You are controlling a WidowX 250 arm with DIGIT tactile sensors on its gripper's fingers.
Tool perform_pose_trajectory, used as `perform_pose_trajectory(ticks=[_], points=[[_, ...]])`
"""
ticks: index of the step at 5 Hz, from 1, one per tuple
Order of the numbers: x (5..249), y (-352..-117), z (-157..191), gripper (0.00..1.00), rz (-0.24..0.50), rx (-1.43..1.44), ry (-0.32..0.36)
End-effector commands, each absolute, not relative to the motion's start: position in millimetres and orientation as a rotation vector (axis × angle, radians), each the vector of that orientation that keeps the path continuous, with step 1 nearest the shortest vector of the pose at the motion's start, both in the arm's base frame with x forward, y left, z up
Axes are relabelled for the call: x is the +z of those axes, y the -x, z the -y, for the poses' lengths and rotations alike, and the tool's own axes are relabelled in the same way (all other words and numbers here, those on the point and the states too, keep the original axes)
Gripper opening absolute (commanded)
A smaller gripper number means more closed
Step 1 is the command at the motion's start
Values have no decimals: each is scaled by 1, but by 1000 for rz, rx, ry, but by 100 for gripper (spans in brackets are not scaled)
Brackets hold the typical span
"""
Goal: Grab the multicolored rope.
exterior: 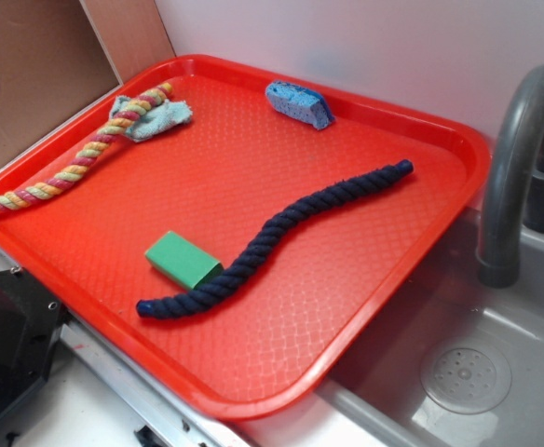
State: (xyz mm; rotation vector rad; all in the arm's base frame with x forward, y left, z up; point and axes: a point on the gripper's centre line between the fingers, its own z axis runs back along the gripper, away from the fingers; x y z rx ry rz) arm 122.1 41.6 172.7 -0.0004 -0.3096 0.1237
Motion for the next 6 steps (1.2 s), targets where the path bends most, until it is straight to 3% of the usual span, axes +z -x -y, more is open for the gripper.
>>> perform_pose_trajectory(ticks=[1, 4, 6], points=[[136, -148, -67, 100, 315, 119, -63], [71, -189, -121, 100, 249, 99, -86], [28, -207, -128, 100, 167, 38, 5]])
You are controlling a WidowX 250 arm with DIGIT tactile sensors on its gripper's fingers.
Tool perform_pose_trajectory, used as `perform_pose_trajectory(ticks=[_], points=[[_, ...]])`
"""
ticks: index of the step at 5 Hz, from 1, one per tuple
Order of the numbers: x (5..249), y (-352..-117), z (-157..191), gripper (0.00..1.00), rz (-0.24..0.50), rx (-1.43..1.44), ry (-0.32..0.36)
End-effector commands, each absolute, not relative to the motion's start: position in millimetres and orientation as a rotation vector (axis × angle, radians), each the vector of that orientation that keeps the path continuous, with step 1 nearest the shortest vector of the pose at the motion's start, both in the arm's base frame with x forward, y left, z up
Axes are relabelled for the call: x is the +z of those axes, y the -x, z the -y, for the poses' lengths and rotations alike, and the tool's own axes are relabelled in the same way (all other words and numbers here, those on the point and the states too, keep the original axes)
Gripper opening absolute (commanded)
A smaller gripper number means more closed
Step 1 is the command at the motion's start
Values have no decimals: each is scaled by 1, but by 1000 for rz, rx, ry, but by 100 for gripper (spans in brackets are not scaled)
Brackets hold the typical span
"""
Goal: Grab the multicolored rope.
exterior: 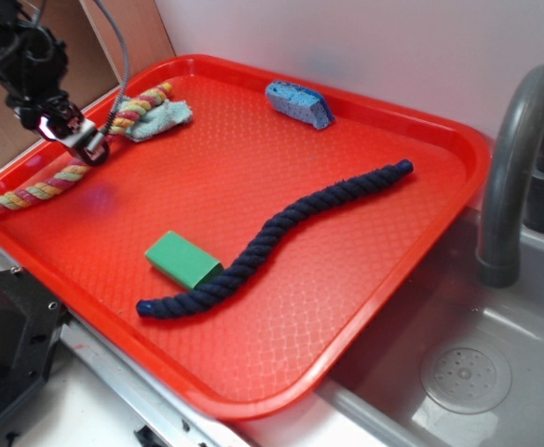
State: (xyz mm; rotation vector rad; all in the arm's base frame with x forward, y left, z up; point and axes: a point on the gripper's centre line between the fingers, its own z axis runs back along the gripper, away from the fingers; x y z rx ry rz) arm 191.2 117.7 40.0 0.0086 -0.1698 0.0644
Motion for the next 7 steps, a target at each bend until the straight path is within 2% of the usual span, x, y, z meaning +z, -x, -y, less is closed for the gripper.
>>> perform_pose_trajectory(ticks=[1, 2, 3, 4, 5, 6, 7], points=[[21, -211, -130, 100, 157, 33, 10], [20, -212, -128, 0, 157, 29, -5], [18, -213, -125, 0, 150, 17, -11], [27, -214, -121, 0, 132, -18, -2], [63, -215, -110, 0, 129, -10, -36], [108, -218, -95, 0, 94, 87, -46], [156, -211, -67, 0, 87, 153, 36]])
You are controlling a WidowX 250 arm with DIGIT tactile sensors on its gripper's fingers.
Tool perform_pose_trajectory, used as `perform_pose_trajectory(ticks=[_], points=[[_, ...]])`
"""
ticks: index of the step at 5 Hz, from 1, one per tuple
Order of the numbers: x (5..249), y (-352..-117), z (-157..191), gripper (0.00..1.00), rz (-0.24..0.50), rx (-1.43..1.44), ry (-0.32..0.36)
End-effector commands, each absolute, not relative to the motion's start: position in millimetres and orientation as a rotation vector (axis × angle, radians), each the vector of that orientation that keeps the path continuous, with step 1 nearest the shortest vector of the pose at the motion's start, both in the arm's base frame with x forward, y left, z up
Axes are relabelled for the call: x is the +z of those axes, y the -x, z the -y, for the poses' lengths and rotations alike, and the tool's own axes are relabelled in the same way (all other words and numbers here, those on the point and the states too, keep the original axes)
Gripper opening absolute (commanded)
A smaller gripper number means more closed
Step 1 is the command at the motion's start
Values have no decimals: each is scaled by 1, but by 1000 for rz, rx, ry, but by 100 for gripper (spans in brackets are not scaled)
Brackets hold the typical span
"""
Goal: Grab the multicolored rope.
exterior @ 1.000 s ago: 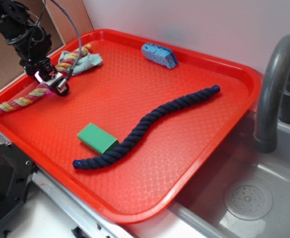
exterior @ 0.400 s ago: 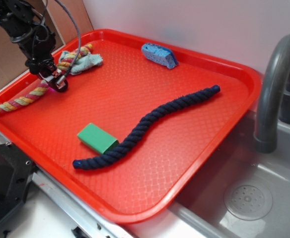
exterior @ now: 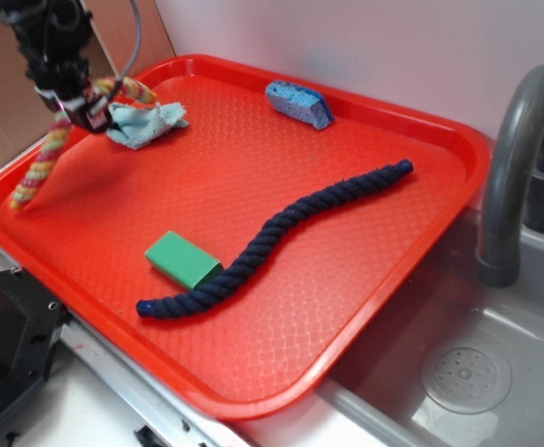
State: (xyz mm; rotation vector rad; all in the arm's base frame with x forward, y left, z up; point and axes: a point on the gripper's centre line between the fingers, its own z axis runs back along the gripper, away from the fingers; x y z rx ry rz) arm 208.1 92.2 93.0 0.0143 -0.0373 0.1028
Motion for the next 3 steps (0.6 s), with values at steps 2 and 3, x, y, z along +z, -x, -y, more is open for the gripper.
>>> perform_pose_trajectory(ticks=[2, 3], points=[[219, -186, -10, 0, 143, 122, 151], [224, -165, 17, 0, 109, 92, 179]])
